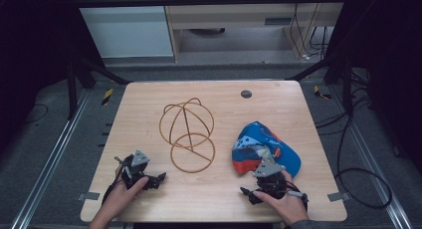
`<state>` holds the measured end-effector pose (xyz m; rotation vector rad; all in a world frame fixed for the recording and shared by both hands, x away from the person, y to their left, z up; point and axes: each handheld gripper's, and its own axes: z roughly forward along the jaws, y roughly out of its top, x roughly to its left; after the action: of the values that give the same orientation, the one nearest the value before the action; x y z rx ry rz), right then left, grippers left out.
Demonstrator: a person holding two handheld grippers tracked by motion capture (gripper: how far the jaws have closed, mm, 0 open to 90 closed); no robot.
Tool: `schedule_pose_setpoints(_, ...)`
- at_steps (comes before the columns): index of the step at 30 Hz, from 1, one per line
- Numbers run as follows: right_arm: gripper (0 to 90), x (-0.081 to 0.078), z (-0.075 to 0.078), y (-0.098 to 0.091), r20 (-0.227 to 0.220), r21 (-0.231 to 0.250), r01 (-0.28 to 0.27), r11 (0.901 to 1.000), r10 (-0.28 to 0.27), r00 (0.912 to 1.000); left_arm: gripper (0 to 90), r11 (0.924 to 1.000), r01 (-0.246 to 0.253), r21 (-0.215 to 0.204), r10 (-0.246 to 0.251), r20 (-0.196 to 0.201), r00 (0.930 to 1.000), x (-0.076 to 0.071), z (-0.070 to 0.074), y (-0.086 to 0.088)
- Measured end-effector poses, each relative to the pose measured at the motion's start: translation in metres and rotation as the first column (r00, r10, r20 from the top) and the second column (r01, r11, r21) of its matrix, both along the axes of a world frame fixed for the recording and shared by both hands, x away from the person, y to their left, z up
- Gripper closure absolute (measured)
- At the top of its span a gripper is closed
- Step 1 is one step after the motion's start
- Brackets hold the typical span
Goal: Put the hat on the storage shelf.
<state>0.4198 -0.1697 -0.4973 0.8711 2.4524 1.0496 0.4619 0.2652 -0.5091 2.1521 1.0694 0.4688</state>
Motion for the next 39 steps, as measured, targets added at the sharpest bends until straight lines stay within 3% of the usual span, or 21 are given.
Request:
schedule_pose_setpoints(4, 12.0, -0.003, 0.005, -0.006, 0.032, 0.001, 0.038, 0.9993, -0.038, 0.9988, 0.0, 1.0, 0.002, 0.001, -0.002, 0.0, 1.0, 0.0, 0.0, 0.0)
schedule_pose_setpoints(9, 14.4, -0.006, 0.012, -0.023, 0.079, 0.038, 0.128, 0.9911, -0.131, 0.9883, 0.0, 1.0, 0.0, -0.001, 0.0, -0.001, 1.0, 0.0, 0.0, 0.0)
schedule_pose_setpoints(14, 14.6, -0.006, 0.015, -0.041, 0.101, 0.065, 0.221, 0.973, -0.227, 0.9686, 0.0, 1.0, 0.001, -0.001, -0.001, -0.001, 1.0, 0.0, 0.0, 0.0)
schedule_pose_setpoints(19, 14.0, -0.008, 0.018, -0.05, 0.131, 0.057, 0.293, 0.9544, -0.298, 0.9454, 0.0, 1.0, 0.002, 0.0, -0.002, -0.001, 1.0, 0.0, 0.0, 0.0)
schedule_pose_setpoints(21, 14.1, -0.006, 0.018, -0.056, 0.121, 0.067, 0.305, 0.95, -0.311, 0.9426, 0.0, 1.0, 0.0, -0.003, 0.0, 0.0, 1.0, 0.0, 0.0, 0.0)
schedule_pose_setpoints(24, 14.8, -0.003, 0.023, -0.065, 0.108, 0.022, 0.328, 0.9443, -0.329, 0.9382, 0.0, 1.0, -0.001, -0.003, 0.001, 0.001, 1.0, 0.0, 0.0, 0.0)
schedule_pose_setpoints(26, 16.7, 0.002, 0.031, -0.073, 0.118, -0.014, 0.356, 0.9345, -0.352, 0.9286, 0.0, 1.0, 0.001, -0.003, -0.001, 0.001, 1.0, 0.0, 0.0, 0.0)
schedule_pose_setpoints(28, 20.0, 0.01, 0.042, -0.079, 0.104, -0.055, 0.356, 0.9329, -0.349, 0.9313, 0.0, 1.0, 0.003, -0.003, -0.003, 0.001, 1.0, 0.0, 0.0, 0.0)
schedule_pose_setpoints(32, 14.9, 0.027, 0.059, -0.081, 0.029, -0.087, 0.3, 0.9501, -0.298, 0.954, 0.0, 0.9999, 0.011, -0.002, -0.011, 0.0, 0.9999, 0.001, 0.0, 0.0)
schedule_pose_setpoints(33, 14.1, 0.033, 0.064, -0.08, -0.002, -0.098, 0.266, 0.9588, -0.268, 0.9634, 0.0, 0.9999, 0.012, -0.002, -0.012, 0.0, 0.9999, 0.001, 0.0, 0.0)
schedule_pose_setpoints(39, 12.3, 0.06, 0.087, -0.068, -0.054, -0.182, 0.17, 0.9685, -0.182, 0.9818, 0.0, 0.9999, 0.012, -0.001, -0.012, -0.001, 0.9999, 0.001, 0.0, 0.0)
